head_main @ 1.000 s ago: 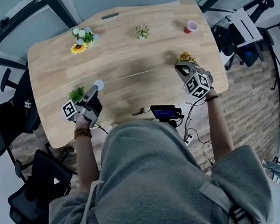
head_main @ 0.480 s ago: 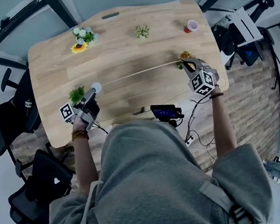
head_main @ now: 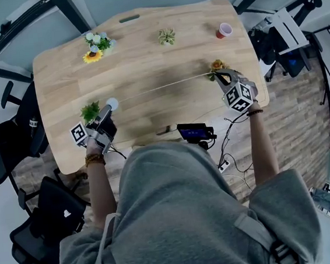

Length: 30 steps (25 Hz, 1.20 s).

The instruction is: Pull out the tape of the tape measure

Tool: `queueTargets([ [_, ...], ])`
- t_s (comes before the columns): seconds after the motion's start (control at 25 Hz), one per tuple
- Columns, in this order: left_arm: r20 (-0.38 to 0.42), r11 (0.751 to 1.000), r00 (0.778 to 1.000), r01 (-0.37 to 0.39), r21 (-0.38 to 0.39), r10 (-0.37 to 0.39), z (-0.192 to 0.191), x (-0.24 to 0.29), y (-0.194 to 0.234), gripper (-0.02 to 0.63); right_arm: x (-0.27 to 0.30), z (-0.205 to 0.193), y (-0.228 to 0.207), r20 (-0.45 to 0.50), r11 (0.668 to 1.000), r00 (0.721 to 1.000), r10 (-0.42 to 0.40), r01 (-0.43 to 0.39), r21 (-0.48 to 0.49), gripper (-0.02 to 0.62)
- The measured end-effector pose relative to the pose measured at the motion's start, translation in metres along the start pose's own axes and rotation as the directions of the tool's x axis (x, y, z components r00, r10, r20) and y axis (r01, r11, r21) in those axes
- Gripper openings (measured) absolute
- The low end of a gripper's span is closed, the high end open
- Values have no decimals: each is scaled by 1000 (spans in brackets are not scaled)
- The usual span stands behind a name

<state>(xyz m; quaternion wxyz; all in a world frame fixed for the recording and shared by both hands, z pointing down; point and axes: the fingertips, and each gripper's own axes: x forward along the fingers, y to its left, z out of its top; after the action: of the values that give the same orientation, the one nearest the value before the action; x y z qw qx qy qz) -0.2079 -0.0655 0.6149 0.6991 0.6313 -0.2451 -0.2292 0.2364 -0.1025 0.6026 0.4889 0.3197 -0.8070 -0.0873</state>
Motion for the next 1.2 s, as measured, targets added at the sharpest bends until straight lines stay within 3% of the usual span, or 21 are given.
queueTargets([
  [0.32, 51, 1000, 998, -23, 2, 23, 11, -21, 5, 64, -12, -21, -13, -40, 999, 999, -28, 29, 30, 15],
  [1.2, 64, 998, 996, -62, -15, 63, 23, -30, 23, 64, -33, -64, -25, -135, 993, 988, -71, 82, 80, 14],
])
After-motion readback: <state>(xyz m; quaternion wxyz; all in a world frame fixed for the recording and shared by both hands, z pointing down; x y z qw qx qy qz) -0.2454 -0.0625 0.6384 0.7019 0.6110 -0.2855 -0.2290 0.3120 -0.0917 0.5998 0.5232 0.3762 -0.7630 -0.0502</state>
